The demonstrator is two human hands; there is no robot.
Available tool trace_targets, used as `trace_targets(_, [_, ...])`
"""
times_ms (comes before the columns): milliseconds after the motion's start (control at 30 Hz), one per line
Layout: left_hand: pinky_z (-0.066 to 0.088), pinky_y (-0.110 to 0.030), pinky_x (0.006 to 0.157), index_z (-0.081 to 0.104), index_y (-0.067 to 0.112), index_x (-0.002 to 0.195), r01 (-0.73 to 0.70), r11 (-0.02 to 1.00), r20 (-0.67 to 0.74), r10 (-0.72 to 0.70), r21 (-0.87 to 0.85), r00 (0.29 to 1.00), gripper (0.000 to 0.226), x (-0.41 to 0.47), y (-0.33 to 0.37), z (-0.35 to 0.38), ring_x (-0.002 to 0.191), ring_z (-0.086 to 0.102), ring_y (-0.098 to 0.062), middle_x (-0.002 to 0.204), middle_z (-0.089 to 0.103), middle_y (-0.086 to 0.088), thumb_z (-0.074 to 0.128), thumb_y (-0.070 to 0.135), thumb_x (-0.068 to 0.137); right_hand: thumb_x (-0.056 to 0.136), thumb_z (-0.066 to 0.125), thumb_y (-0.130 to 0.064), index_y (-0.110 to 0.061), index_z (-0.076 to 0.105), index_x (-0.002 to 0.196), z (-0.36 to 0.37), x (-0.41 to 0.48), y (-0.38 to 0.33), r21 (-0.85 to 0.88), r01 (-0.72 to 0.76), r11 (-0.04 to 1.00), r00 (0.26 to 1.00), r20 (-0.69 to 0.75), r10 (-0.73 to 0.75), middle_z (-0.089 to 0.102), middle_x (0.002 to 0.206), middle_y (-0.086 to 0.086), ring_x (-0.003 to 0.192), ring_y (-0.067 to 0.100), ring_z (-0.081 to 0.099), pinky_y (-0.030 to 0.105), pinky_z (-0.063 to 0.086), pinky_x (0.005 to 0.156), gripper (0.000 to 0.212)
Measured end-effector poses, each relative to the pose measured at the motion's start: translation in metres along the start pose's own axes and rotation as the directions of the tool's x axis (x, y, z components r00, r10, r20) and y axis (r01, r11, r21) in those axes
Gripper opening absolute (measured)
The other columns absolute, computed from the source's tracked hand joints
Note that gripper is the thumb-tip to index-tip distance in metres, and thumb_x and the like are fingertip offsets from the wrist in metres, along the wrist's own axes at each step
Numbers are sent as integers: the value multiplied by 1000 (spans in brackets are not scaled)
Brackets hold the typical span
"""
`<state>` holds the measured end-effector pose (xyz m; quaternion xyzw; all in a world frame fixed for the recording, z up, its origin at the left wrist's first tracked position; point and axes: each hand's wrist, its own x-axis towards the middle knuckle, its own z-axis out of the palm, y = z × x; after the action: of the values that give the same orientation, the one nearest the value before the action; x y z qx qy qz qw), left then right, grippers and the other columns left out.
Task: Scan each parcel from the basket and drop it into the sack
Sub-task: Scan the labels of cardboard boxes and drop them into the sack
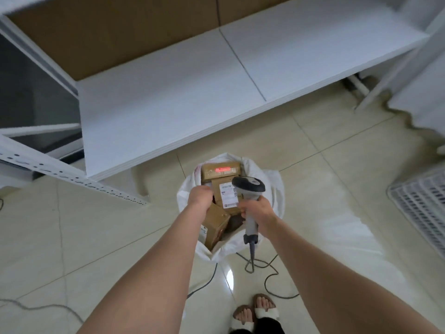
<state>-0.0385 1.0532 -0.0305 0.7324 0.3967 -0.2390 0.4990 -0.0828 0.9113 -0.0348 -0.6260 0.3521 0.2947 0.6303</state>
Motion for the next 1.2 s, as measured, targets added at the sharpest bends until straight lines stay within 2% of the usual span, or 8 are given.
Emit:
trace_targets(200, [42,-31,64,48,25,73,-156,979,132,139,132,981,25,-78,40,19,72,56,-23,80,61,-12,45,10,92,83,57,3,-3,53,73,-67,-76,-12,169,58,984,992,-117,-38,53,58,10,47,17,47,26,43,49,12])
trace_targets(267, [44,-31,67,57,19,83,-186,961,179,150,204,972,13,-107,54,27,80,59,-26,90,65,-15,50,16,93,85,57,3,-2,54,79,-90,-103,-18,257,88,962,985,-169,-45,53,57,10,41,15,46,23,41,44,8])
trace_targets(367, [41,-28,65,60,17,96,-292,914,252,223,283,942,12,-149,79,51,70,51,-22,79,54,-9,50,12,93,88,58,-1,-3,53,91,-126,-143,-26,385,136,913,978,-202,-60,52,58,8,39,12,47,20,41,43,6])
trace_targets(467, [42,-27,64,59,17,100,-383,875,325,285,296,902,16,-194,103,89,84,48,-22,98,53,-10,49,9,91,90,59,-5,-4,53,98,-167,-179,-30,502,188,844,970,-230,-80,54,58,9,44,14,48,22,42,45,10])
trace_targets(667, [44,-30,77,62,12,119,-565,768,485,387,301,784,29,-297,131,197,96,47,-23,116,57,-11,48,7,94,90,60,-2,-4,55,90,-278,-244,-24,609,298,735,933,-349,-89,55,62,10,47,14,48,23,43,46,6])
trace_targets(867, [45,-31,76,62,15,116,-679,668,613,408,306,677,27,-409,133,333,99,48,-23,126,57,-13,50,10,93,89,59,-2,-4,55,86,-424,-290,9,644,379,665,883,-467,-50,53,58,8,46,15,48,24,42,47,5])
trace_targets(1033, [46,-34,81,61,13,118,-728,615,680,397,301,616,26,-491,122,447,118,51,-30,128,56,-13,49,11,95,90,57,-1,-3,56,82,-544,-322,37,688,423,590,858,-513,-18,51,56,7,46,15,46,25,41,45,8])
trace_targets(1200, [48,-35,83,59,10,124,-761,572,753,344,306,561,30,-548,106,547,109,54,-26,125,58,-12,51,9,95,87,61,-2,-2,60,81,-647,-330,66,717,440,540,831,-553,57,56,58,8,45,14,49,24,44,46,6])
